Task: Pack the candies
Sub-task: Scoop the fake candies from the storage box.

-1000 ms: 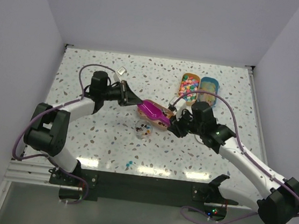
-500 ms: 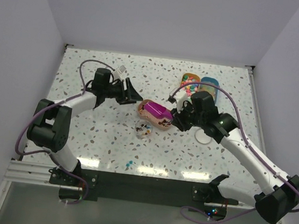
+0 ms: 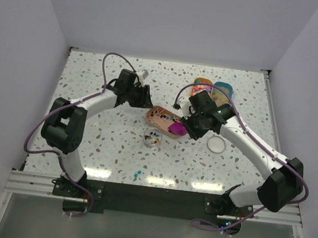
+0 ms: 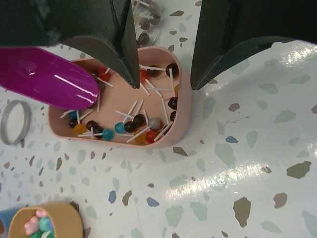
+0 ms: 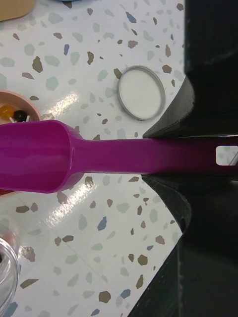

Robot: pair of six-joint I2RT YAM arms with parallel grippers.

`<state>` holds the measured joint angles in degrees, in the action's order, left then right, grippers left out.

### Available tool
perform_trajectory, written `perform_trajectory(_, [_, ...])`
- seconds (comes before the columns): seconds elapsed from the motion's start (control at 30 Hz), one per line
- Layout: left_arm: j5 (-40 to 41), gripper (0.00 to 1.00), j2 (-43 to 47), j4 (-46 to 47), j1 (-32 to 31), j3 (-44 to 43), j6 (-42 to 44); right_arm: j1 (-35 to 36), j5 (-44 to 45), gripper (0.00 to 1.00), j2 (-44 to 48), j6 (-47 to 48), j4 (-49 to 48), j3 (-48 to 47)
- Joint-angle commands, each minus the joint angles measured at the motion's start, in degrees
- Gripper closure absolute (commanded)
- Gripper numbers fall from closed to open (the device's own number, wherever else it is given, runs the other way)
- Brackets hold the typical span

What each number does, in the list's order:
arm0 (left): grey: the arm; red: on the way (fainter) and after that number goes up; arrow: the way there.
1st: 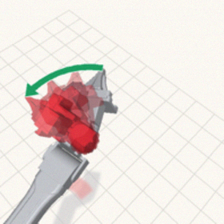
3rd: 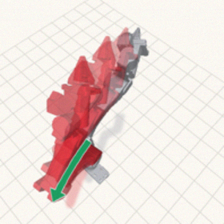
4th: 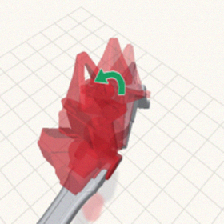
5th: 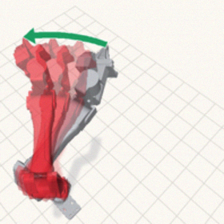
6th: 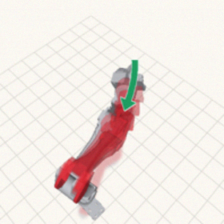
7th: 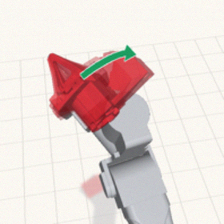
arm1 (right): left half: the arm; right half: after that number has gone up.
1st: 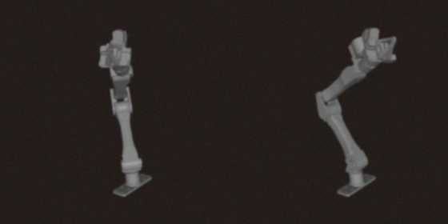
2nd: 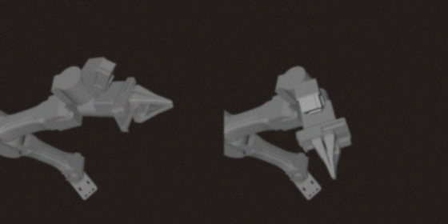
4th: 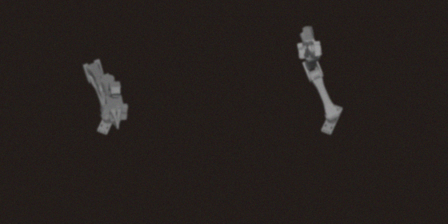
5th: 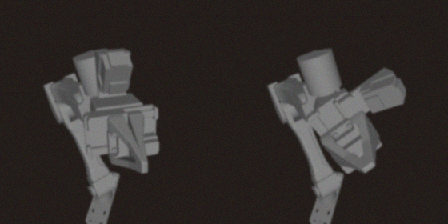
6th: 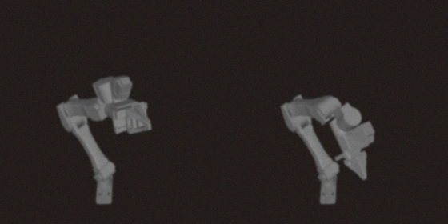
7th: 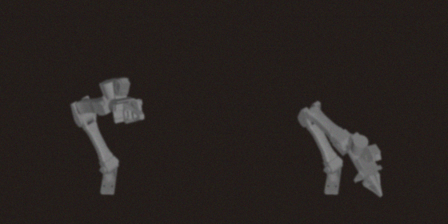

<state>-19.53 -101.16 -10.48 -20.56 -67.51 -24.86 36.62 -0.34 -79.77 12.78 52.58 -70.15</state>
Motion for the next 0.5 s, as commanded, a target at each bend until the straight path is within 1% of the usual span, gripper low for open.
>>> perform_trajectory(0.0, [5.6, 0.5, -1.9, -3.4, -1.9, -3.7, 4.4, -0.1, 2.7, 1.0, -1.7, -0.9, 1.2, -3.8])
perform_trajectory(0.13, [7.2, 0.57, -4.1, -4.1, -2.7, -4.7, 5.9, -0.1, 4.6, 1.0, -5.6, -0.6, 1.6, -5.3])
perform_trajectory(0.3, [7.5, 0.61, -5.5, -4.4, -3.9, -4.4, 6.6, 0.1, 5.1, 1.0, -9.0, 0.1, 3.0, -7.9])
perform_trajectory(0.47, [7.7, 0.67, -6.8, -4.8, -5.5, -4.0, 7.0, 0.1, 5.1, 1.0, -11.7, 0.4, 4.2, -10.0])
